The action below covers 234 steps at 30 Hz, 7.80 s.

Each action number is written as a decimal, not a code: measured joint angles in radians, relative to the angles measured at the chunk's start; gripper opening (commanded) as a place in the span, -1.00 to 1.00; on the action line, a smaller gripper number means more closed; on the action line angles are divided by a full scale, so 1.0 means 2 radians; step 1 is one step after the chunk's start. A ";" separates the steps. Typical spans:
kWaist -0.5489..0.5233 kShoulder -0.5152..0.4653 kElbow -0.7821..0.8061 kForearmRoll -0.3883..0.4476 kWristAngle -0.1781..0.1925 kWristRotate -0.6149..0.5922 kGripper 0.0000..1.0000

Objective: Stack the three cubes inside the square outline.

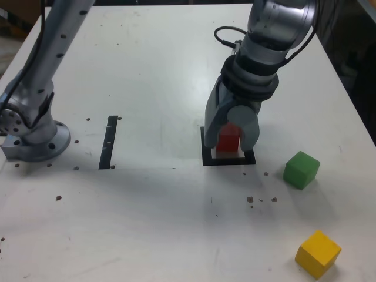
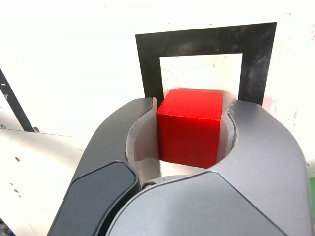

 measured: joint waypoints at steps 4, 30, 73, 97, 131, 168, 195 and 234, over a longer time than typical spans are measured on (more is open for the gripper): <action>0.010 0.005 0.007 -0.005 -0.001 0.001 -0.43; 0.013 -0.013 0.014 -0.010 0.032 0.021 0.99; -0.226 0.170 -0.411 0.120 0.024 0.206 0.82; -0.225 0.218 -0.469 0.120 0.028 0.213 -0.53; -0.197 0.046 -0.260 0.121 0.054 0.211 -0.73; -0.052 -0.113 0.008 -0.004 0.018 -0.030 -0.72; -0.019 -0.104 0.091 -0.095 0.001 -0.015 -0.72; -0.011 -0.088 0.096 -0.100 -0.009 -0.006 0.87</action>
